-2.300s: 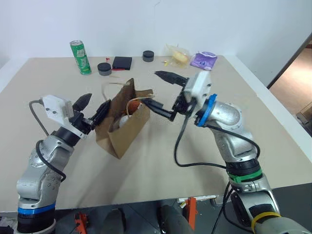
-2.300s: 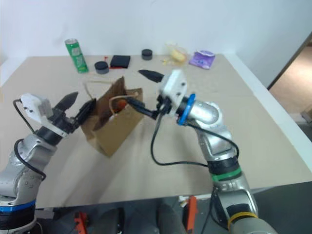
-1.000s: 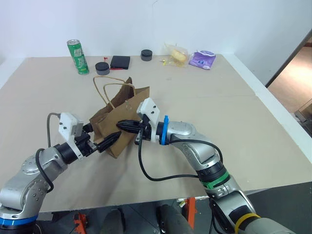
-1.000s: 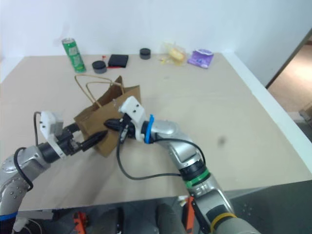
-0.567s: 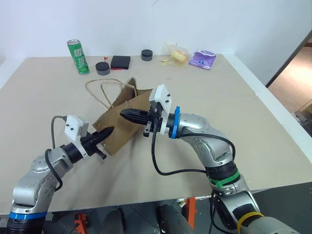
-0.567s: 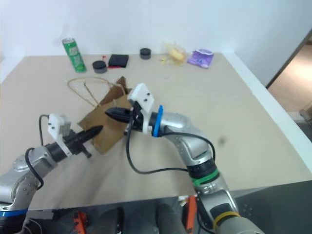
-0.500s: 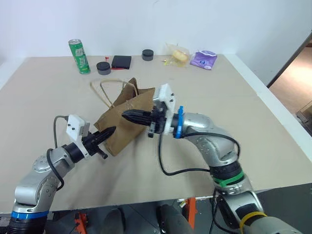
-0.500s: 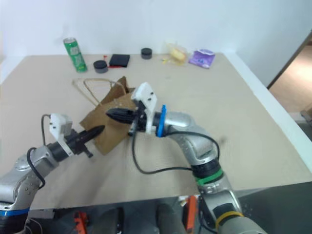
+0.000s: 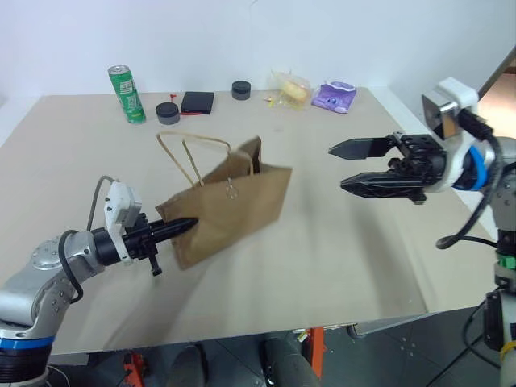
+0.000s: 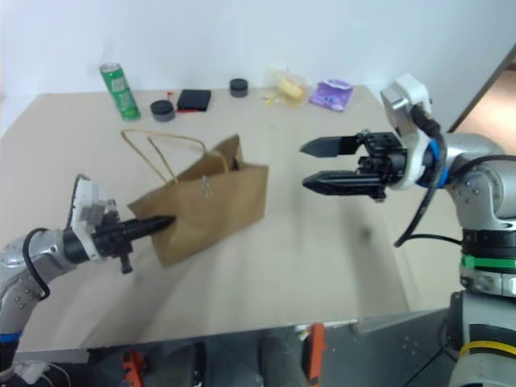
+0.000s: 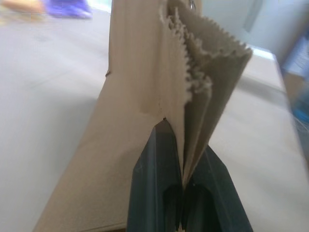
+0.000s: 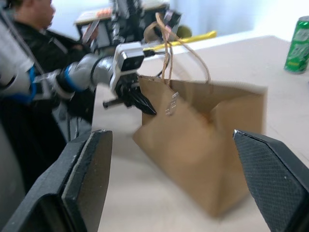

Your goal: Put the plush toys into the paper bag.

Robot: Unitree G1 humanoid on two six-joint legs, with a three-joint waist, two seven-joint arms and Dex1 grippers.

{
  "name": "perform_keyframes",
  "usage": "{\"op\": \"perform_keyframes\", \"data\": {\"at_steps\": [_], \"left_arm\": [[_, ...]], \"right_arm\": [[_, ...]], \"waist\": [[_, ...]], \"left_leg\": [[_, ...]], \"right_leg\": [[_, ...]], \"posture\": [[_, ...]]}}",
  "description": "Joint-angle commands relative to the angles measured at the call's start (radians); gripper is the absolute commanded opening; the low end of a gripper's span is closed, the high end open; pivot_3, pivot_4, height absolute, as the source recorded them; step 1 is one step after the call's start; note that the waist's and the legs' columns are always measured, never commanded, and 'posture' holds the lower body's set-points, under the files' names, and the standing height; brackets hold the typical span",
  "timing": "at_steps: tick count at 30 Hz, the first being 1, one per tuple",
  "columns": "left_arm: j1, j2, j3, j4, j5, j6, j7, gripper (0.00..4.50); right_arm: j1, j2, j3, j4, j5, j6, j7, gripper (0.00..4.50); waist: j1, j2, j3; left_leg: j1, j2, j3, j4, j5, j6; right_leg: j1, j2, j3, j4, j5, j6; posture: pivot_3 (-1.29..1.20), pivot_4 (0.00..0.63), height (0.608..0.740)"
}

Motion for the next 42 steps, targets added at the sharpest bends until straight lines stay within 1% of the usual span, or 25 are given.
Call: {"op": "perform_keyframes", "data": {"at_steps": [1, 3, 8, 13, 15, 16, 17, 18, 19, 20, 22, 23, 25, 27, 29, 31, 34, 36, 39, 42], "left_arm": [[-0.035, 0.052, -0.041, 0.01, 0.015, -0.021, -0.124, 0.0], [-0.055, 0.067, -0.069, 0.018, 0.029, -0.017, -0.165, 0.0], [-0.108, 0.06, -0.131, 0.061, 0.057, -0.026, -0.231, 0.0], [-0.135, 0.053, -0.142, 0.105, 0.084, -0.043, -0.246, 0.0], [-0.137, 0.053, -0.133, 0.111, 0.086, -0.042, -0.236, 0.56], [-0.135, 0.056, -0.126, 0.108, 0.082, -0.034, -0.232, 0.73], [-0.133, 0.056, -0.113, 0.103, 0.073, -0.022, -0.222, 1.34], [-0.131, 0.057, -0.101, 0.096, 0.062, -0.01, -0.215, 1.63], [-0.126, 0.059, -0.081, 0.08, 0.044, 0.005, -0.203, 2.12], [-0.121, 0.063, -0.058, 0.062, 0.023, 0.022, -0.188, 2.45], [-0.113, 0.077, 0.005, 0.017, -0.043, 0.08, -0.153, 3.39], [-0.106, 0.092, 0.065, -0.01, -0.102, 0.13, -0.126, 3.9], [-0.089, 0.117, 0.157, -0.045, -0.188, 0.204, -0.086, 4.36], [-0.058, 0.148, 0.227, -0.059, -0.226, 0.249, -0.066, 4.36], [-0.05, 0.161, 0.316, -0.024, -0.261, 0.285, -0.016, 4.36], [-0.053, 0.169, 0.385, 0.036, -0.242, 0.289, 0.046, 4.36], [-0.032, 0.188, 0.38, 0.114, -0.082, 0.213, 0.128, 4.36], [-0.01, 0.194, 0.366, 0.159, 0.002, 0.139, 0.133, 4.36], [-0.014, 0.186, 0.361, 0.222, 0.04, 0.11, 0.14, 4.36], [0.0, 0.182, 0.338, 0.239, 0.082, 0.084, 0.137, 4.36]], "right_arm": [[-0.028, -0.05, -0.007, -0.004, -0.004, -0.019, 0.08, 4.43], [-0.027, -0.064, -0.017, -0.008, 0.0, -0.011, 0.08, 4.43], [-0.006, -0.066, -0.033, -0.037, 0.012, -0.004, 0.05, 4.43], [0.024, -0.074, -0.041, -0.081, 0.022, 0.01, 0.039, 4.43], [0.026, -0.076, -0.043, -0.085, 0.024, 0.012, 0.038, 4.5], [0.027, -0.078, -0.043, -0.086, 0.024, 0.012, 0.038, 4.5], [0.025, -0.078, -0.042, -0.084, 0.023, 0.01, 0.04, 4.5], [0.023, -0.078, -0.04, -0.08, 0.022, 0.009, 0.041, 4.5], [0.022, -0.077, -0.038, -0.076, 0.02, 0.007, 0.041, 4.5], [0.023, -0.077, -0.036, -0.073, 0.019, 0.005, 0.042, 4.5], [0.023, -0.072, -0.035, -0.065, 0.02, 0.006, 0.04, 4.5], [0.026, -0.072, -0.034, -0.059, 0.016, 0.004, 0.038, 4.5], [0.031, -0.073, -0.035, -0.047, 0.01, 0.002, 0.035, 4.5], [0.029, -0.072, -0.036, -0.02, -0.007, -0.008, 0.018, 4.5], [0.029, -0.064, -0.035, 0.029, -0.037, -0.033, -0.003, 4.5], [0.029, -0.038, -0.026, 0.101, -0.108, -0.099, -0.071, 4.5], [0.033, 0.001, -0.011, 0.186, -0.22, -0.207, -0.182, 4.5], [0.021, 0.032, -0.006, 0.257, -0.263, -0.232, -0.234, 4.5], [0.021, 0.073, -0.003, 0.339, -0.328, -0.273, -0.313, 4.5], [0.045, 0.093, -0.004, 0.334, -0.352, -0.287, -0.331, 4.5]], "waist": [[0.001, 0.001, 0.001], [0.002, 0.002, 0.001], [0.002, 0.004, 0.003], [0.003, 0.004, 0.003], [0.003, 0.005, 0.003], [0.003, 0.005, 0.003], [0.003, 0.005, 0.003], [0.003, 0.005, 0.003], [0.003, 0.005, 0.003], [0.003, 0.005, 0.003], [0.003, 0.005, 0.003], [0.003, 0.005, 0.003], [0.001, 0.004, 0.004], [0.001, 0.005, 0.004], [0.002, 0.005, 0.004], [0.002, 0.005, 0.004], [0.002, 0.005, 0.004], [0.002, 0.005, 0.004], [0.002, 0.004, 0.004], [0.002, 0.005, 0.004]], "left_leg": [[0.0, 0.0, 0.0, 0.0, 0.0, 0.0], [-0.001, 0.0, 0.001, 0.001, -0.001, -0.001], [-0.001, 0.0, 0.001, 0.001, -0.001, -0.002], [-0.001, 0.0, 0.0, 0.001, -0.001, -0.002], [-0.001, 0.0, 0.0, 0.001, -0.001, -0.002], [-0.001, 0.0, 0.0, 0.001, -0.001, -0.002], [-0.001, 0.0, 0.0, 0.001, -0.001, -0.002], [-0.001, 0.0, 0.0, 0.001, -0.001, -0.002], [-0.001, 0.0, 0.0, 0.001, -0.001, -0.002], [-0.001, 0.0, 0.0, 0.001, -0.001, -0.002], [-0.001, 0.0, 0.0, 0.001, -0.001, -0.002], [-0.001, 0.0, 0.0, 0.001, -0.001, -0.002], [-0.001, 0.0, 0.0, 0.001, -0.001, -0.002], [-0.001, 0.0, 0.0, 0.001, -0.001, -0.002], [-0.001, 0.0, 0.0, 0.001, -0.001, -0.002], [0.0, 0.0, 0.0, 0.002, -0.001, -0.001], [0.0, 0.0, 0.0, 0.004, -0.001, -0.001], [0.0, 0.0, 0.001, 0.004, -0.001, -0.002], [0.0, 0.0, 0.001, 0.004, -0.001, -0.002], [-0.002, 0.0, 0.001, 0.003, -0.001, -0.002]], "right_leg": [[0.0, 0.0, 0.0, 0.0, 0.0, 0.0], [0.0, -0.001, 0.0, 0.0, -0.001, 0.001], [0.0, -0.001, 0.0, 0.0, -0.001, 0.001], [0.0, 0.0, 0.0, 0.0, -0.001, 0.001], [0.0, -0.001, 0.0, 0.0, -0.001, 0.001], [0.0, -0.001, 0.0, 0.0, -0.001, 0.001], [0.0, -0.001, 0.0, 0.0, -0.001, 0.001], [0.0, -0.001, 0.0, 0.0, -0.001, 0.001], [0.0, -0.001, 0.0, 0.0, -0.001, 0.001], [0.0, -0.001, 0.0, 0.0, -0.001, 0.001], [0.0, 0.0, 0.0, 0.0, -0.001, 0.001], [0.0, 0.0, 0.0, 0.0, -0.001, 0.001], [0.0, 0.0, 0.0, 0.001, -0.001, 0.001], [0.0, 0.0, 0.0, 0.001, -0.001, 0.001], [0.0, 0.0, 0.0, 0.001, -0.001, 0.001], [0.0, 0.0, 0.0, 0.001, -0.001, 0.001], [0.001, 0.0, -0.001, 0.001, 0.0, 0.001], [0.0, -0.001, 0.0, 0.001, 0.001, 0.001], [0.0, 0.0, 0.0, 0.001, 0.001, 0.001], [-0.001, -0.001, 0.0, 0.001, 0.0, 0.001]], "posture": [[0.0, 0.15, 0.74], [0.0, 0.15, 0.74], [0.0, 0.15, 0.74], [0.0, 0.15, 0.74], [0.0, 0.15, 0.74], [0.0, 0.15, 0.74], [0.0, 0.15, 0.74], [0.0, 0.15, 0.74], [0.0, 0.15, 0.74], [0.0, 0.15, 0.74], [0.0, 0.15, 0.74], [0.0, 0.15, 0.74], [0.0, 0.15, 0.74], [0.0, 0.15, 0.74], [0.0, 0.15, 0.74], [0.0, 0.15, 0.74], [0.0, 0.15, 0.74], [0.0, 0.15, 0.74], [0.0, 0.15, 0.74], [0.0, 0.15, 0.74]]}}
